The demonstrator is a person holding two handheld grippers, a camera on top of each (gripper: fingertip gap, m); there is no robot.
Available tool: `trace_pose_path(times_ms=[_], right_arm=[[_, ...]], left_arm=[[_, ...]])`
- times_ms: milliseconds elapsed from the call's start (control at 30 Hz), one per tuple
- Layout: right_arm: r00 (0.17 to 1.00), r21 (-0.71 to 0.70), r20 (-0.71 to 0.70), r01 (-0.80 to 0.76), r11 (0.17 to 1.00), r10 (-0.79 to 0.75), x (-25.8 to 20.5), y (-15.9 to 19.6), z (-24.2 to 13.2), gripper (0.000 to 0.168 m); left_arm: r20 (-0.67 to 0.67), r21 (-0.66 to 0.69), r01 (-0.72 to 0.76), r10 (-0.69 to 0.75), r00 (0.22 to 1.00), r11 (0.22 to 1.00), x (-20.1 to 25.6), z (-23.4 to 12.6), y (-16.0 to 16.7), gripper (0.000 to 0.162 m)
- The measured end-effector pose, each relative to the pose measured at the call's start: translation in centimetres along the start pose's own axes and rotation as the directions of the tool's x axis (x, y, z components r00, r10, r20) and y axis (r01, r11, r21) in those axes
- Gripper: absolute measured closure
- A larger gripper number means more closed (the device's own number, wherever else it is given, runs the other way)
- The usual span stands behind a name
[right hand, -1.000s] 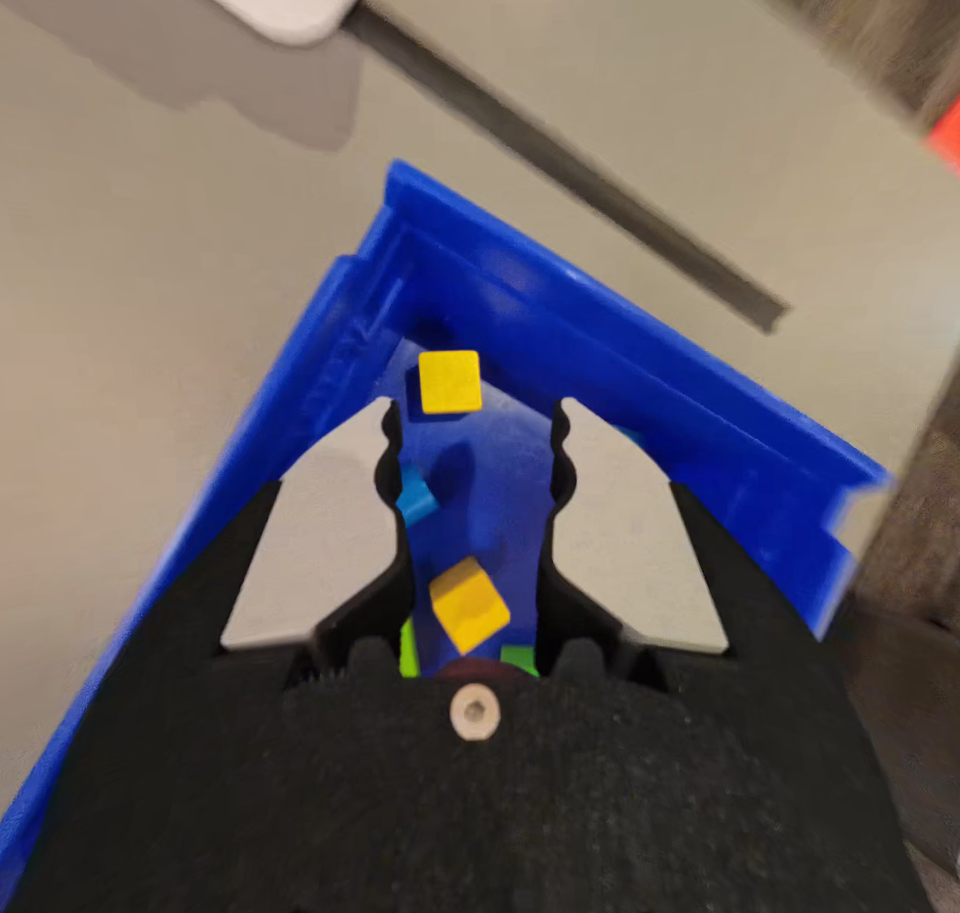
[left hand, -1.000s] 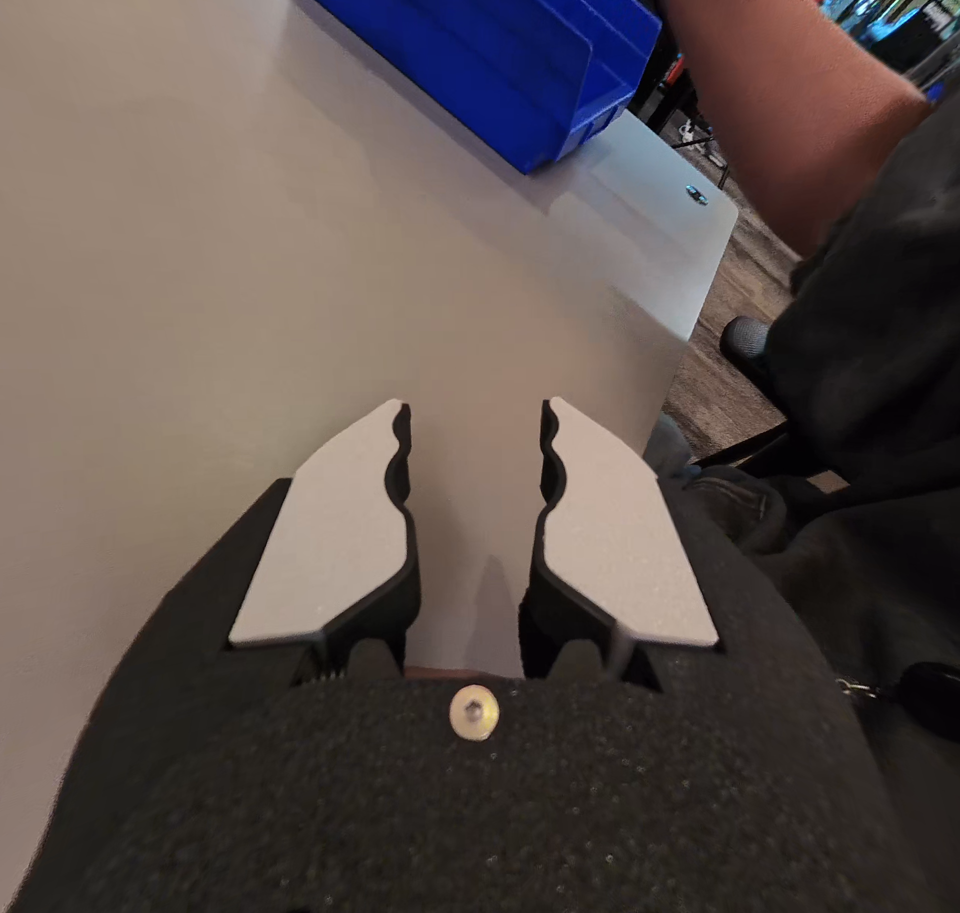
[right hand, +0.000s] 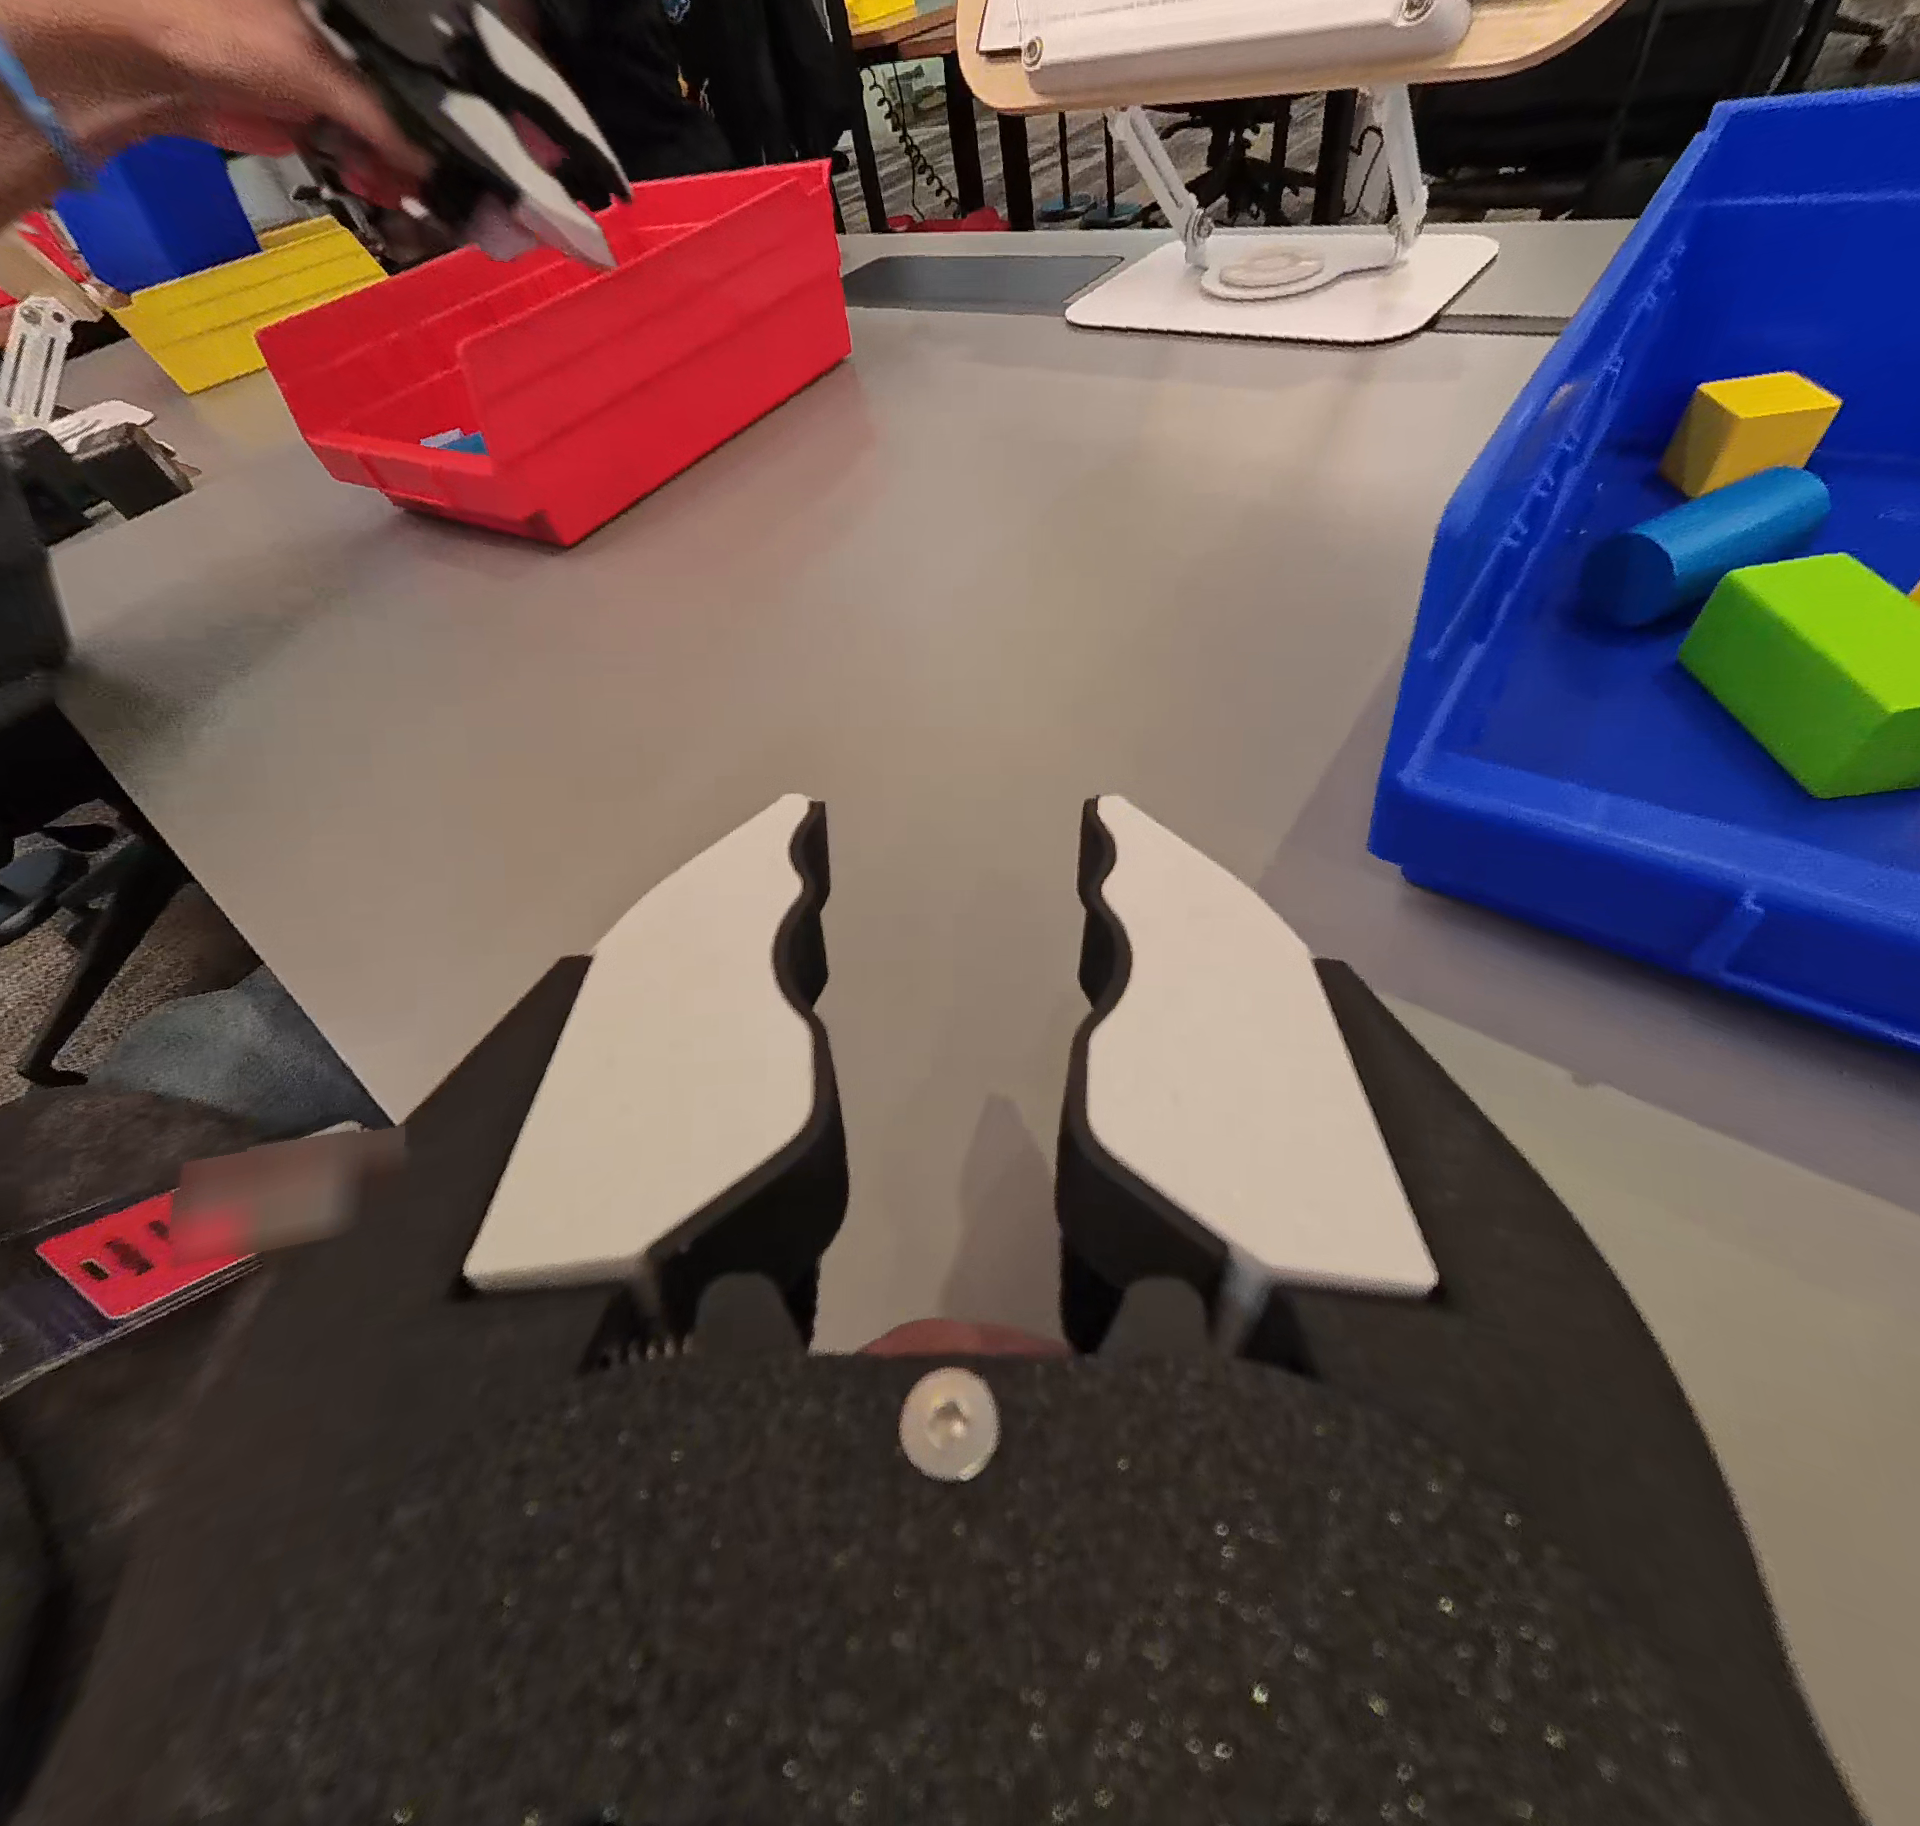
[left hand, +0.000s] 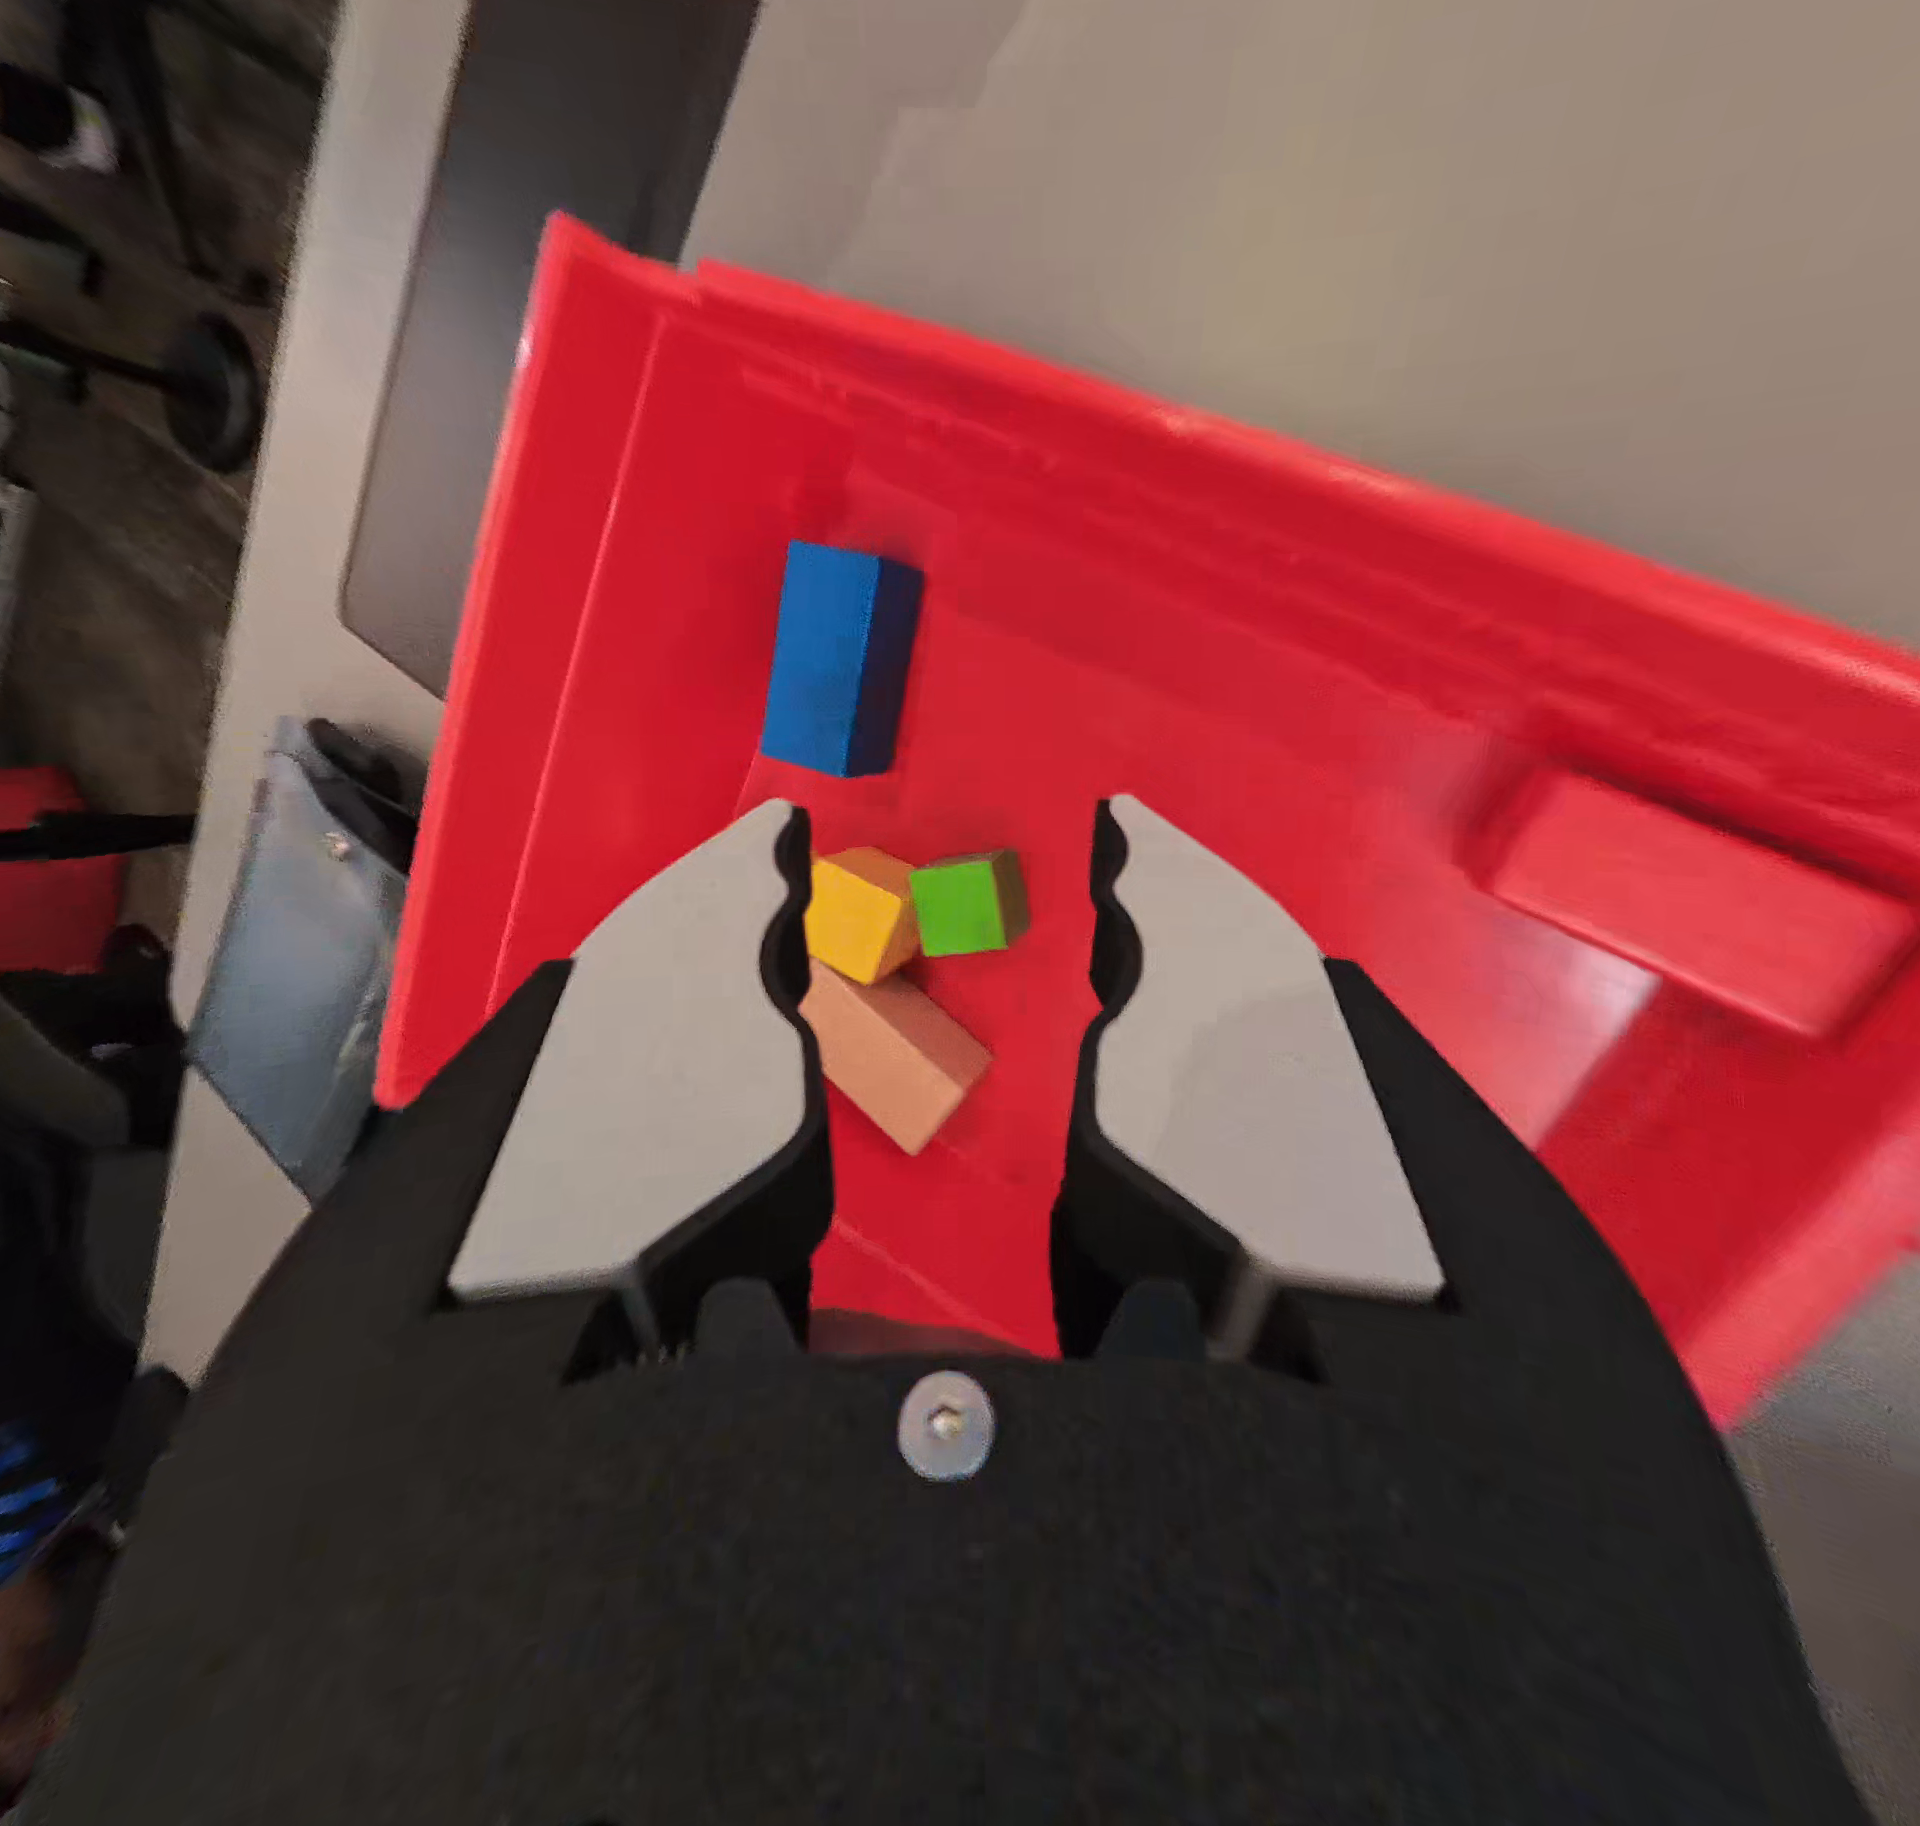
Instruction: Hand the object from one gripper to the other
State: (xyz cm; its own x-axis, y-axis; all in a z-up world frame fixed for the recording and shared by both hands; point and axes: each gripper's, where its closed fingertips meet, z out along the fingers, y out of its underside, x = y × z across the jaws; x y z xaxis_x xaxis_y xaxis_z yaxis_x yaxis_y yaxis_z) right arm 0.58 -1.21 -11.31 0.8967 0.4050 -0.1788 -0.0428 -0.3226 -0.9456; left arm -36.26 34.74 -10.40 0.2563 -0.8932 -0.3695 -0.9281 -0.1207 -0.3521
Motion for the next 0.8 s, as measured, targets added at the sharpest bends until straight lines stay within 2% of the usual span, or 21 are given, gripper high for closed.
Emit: trace_pose_path(times_ms=[100,300,400,500,600,700,800], right_arm=[[1.0,0.009,0.007,-0.024,1.0,0.024,0.2,0.2,0.1,0.122],[0.995,0.007,0.046,-0.091,0.996,0.091,0.7,0.3,0.7,0.121],[0.992,-0.01,0.063,-0.11,0.994,0.11,0.5,0.4,1.0,0.121],[0.992,0.002,0.073,-0.103,0.995,0.103,0.2,0.0,1.2,0.122],[0.994,-0.011,0.075,-0.079,0.997,0.08,-0.1,0.1,1.4,0.122],[0.993,-0.014,0.09,-0.073,0.997,0.074,-0.7,0.1,1.4,0.122],[0.991,-0.02,0.111,-0.066,0.998,0.068,-1.4,0.2,1.2,0.122]], left_arm=[[-0.074,-0.1,0.027,-0.035,0.997,0.995,-2.0,4.1,0.9,0.109],[-0.129,-0.22,-0.064,0.036,0.991,0.973,-3.3,9.0,2.2,0.11],[-0.15,-0.241,-0.068,0.032,0.988,0.968,-2.9,10.1,2.6,0.125],[-0.168,-0.232,-0.045,0.005,0.986,0.972,-2.3,9.7,2.4,0.126],[-0.16,-0.161,-0.022,-0.004,0.987,0.987,-1.6,8.0,1.8,0.127],[-0.151,-0.012,0.046,-0.047,0.987,0.999,-0.7,4.7,0.5,0.127],[-0.176,0.19,0.164,-0.131,0.976,0.968,1.1,0.1,-1.3,0.127]])
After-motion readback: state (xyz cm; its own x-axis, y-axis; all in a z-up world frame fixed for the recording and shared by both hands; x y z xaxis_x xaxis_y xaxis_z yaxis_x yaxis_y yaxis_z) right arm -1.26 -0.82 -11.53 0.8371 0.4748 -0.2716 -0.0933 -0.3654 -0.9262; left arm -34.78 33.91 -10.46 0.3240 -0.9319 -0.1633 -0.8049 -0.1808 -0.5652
